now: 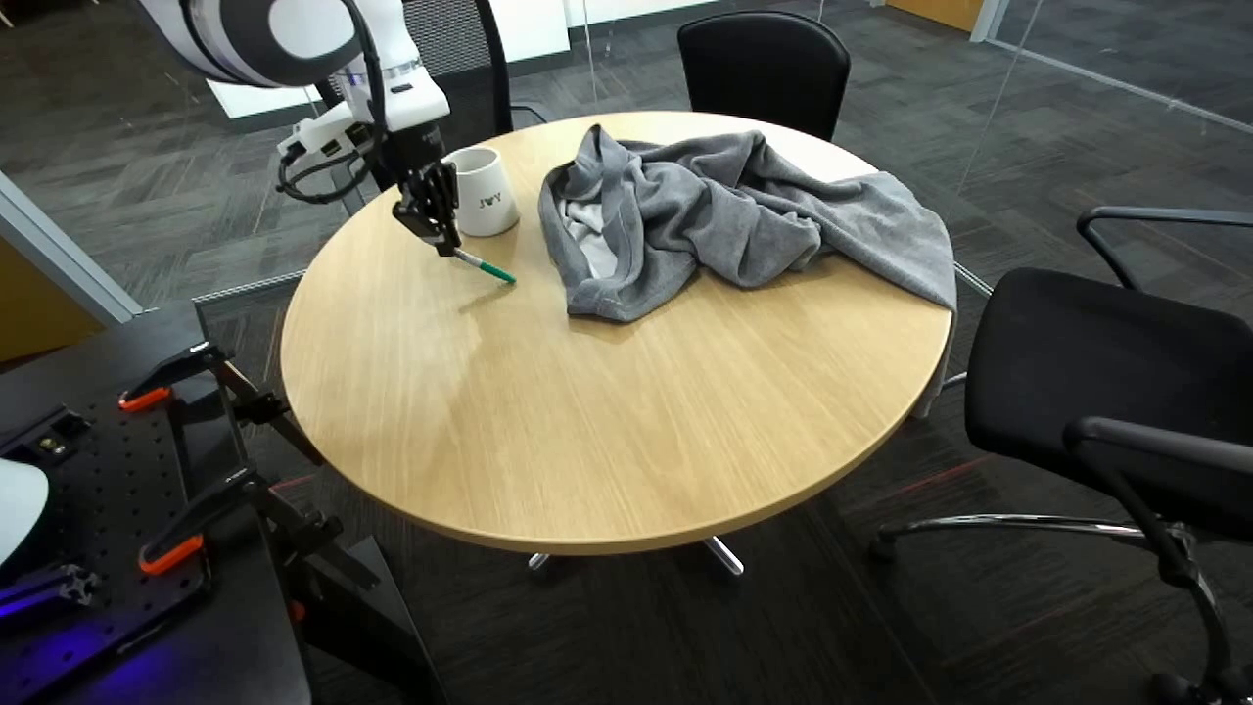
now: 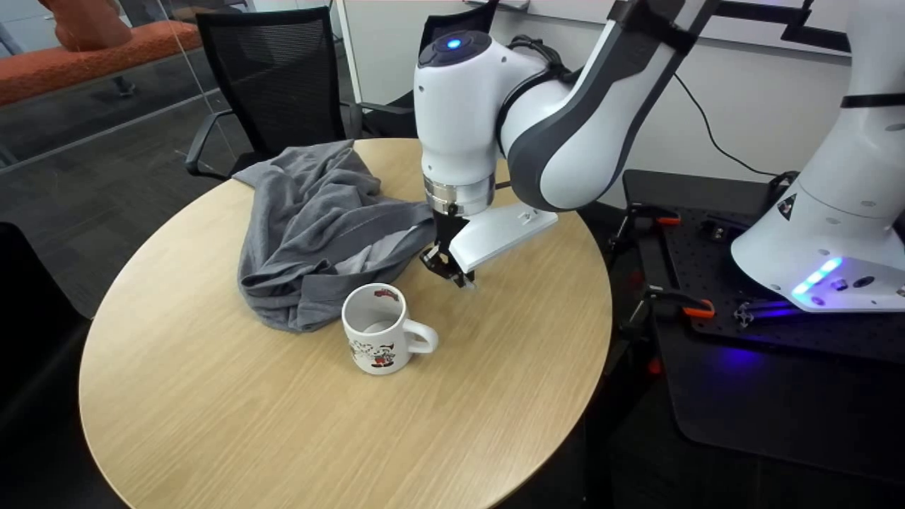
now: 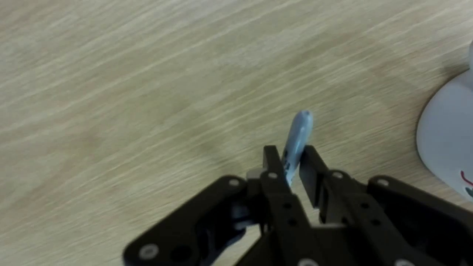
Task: Pick up the marker from the cup and place it on the table
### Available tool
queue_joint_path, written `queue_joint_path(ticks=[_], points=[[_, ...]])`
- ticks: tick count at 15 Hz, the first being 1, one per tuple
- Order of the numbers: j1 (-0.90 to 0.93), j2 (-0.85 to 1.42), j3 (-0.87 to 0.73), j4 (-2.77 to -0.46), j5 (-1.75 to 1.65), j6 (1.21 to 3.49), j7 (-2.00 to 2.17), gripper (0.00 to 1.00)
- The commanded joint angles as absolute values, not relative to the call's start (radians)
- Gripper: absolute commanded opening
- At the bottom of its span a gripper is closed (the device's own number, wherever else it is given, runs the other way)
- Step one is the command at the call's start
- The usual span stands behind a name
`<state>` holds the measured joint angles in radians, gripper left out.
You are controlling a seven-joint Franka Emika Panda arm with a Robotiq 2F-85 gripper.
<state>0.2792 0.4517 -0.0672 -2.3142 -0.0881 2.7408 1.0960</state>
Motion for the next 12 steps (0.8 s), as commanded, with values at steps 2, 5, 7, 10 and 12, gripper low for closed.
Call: queue_joint_path(ticks=[2,5,7,10,12], points=[[0.37,0.492,-0.144,-2.292,-0.138,2.793,1.158,0.62],[0.419,0.476,-0.179,-2.3,-0.154,2.804,1.166,0.83],[0.463,0.448,-0.211,-2.313,-0.185,2.8,1.199,0.98],[0.521,0.4,-0.261,-2.33,-0.259,2.786,1.279,1.0],[0.548,0.368,-0.288,-2.338,-0.318,2.779,1.344,1.0]])
